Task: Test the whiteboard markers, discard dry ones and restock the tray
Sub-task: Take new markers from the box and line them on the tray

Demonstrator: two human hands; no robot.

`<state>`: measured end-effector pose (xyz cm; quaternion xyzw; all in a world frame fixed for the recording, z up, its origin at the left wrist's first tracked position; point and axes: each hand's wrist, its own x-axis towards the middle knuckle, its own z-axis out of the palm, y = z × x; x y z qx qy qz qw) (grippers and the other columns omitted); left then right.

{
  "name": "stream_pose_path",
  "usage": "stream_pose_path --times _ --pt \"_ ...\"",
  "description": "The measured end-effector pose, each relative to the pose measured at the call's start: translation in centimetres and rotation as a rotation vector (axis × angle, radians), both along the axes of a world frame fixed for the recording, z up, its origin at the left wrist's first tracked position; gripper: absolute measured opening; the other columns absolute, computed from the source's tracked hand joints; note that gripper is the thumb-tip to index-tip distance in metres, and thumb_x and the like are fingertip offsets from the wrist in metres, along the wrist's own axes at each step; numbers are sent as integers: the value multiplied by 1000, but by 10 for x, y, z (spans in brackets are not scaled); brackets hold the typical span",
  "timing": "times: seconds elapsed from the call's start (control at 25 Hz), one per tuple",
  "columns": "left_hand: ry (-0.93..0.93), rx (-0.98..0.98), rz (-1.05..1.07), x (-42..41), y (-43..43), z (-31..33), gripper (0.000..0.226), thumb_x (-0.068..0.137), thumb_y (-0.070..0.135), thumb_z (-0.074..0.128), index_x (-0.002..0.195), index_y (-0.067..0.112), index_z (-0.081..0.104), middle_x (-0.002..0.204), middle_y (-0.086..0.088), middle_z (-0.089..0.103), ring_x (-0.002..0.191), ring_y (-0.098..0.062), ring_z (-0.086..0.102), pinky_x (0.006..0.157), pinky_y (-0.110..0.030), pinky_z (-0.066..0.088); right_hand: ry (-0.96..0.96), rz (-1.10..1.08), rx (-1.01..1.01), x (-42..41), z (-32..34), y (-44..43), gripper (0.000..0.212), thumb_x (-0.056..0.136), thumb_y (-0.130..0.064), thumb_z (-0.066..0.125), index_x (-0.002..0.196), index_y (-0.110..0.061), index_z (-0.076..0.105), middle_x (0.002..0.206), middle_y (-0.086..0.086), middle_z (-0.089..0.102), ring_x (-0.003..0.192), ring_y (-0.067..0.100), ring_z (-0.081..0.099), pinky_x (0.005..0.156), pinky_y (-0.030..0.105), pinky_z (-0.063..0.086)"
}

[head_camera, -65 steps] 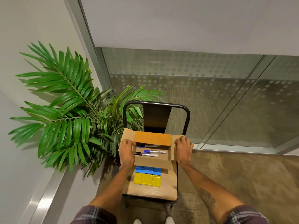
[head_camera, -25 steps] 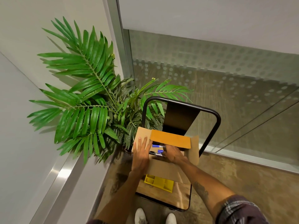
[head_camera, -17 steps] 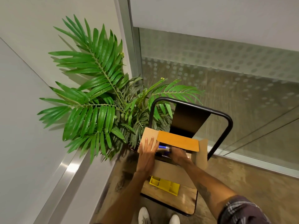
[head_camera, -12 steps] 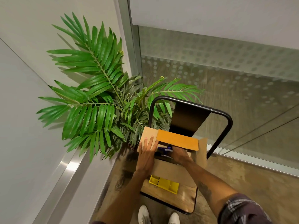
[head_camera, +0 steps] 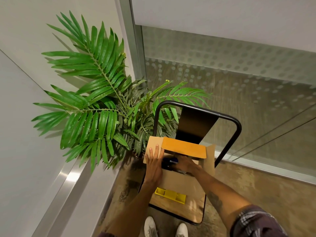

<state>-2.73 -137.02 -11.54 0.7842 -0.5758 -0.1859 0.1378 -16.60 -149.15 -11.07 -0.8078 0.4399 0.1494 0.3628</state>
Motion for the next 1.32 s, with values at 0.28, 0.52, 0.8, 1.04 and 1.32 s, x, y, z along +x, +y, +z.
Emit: stream_pose_path --times 0.28,0.52,0.8,1.04,1.32 --pt "24 57 20 -3 -2 8 85 74 14 -6 158 25 -3 166 -4 -11 150 -37 -16 118 -55 -11 78 89 38 11 -3 3 51 92 -44 60 136 -20 49 133 7 60 116 27 60 98 41 51" --pt "27 67 14 -2 -2 11 68 80 18 -6 144 39 -13 166 -5 -8 151 -39 -12 120 -57 -6 92 145 -70 13 -9 7 52 91 -28 65 138 -16 46 137 10 56 120 30 58 96 41 52" --pt "-51 96 0 0 -6 22 73 96 -2 29 157 25 0 166 -5 -9 151 -39 -9 120 -56 -2 170 104 -118 9 -11 8 57 91 -26 65 141 -17 37 129 13 60 113 31 61 87 39 53" --pt "-15 110 -14 3 -4 18 64 97 7 13 158 21 5 166 -5 -9 151 -40 -8 120 -56 0 219 34 -131 5 -10 9 58 90 -30 66 140 -21 39 129 11 58 115 30 57 93 41 47" --pt "16 71 -6 3 -4 22 63 102 3 27 158 19 3 166 -5 -12 151 -39 -12 121 -53 -5 248 10 -136 7 -6 10 60 86 -22 70 139 -23 41 126 11 60 113 31 58 96 42 48"
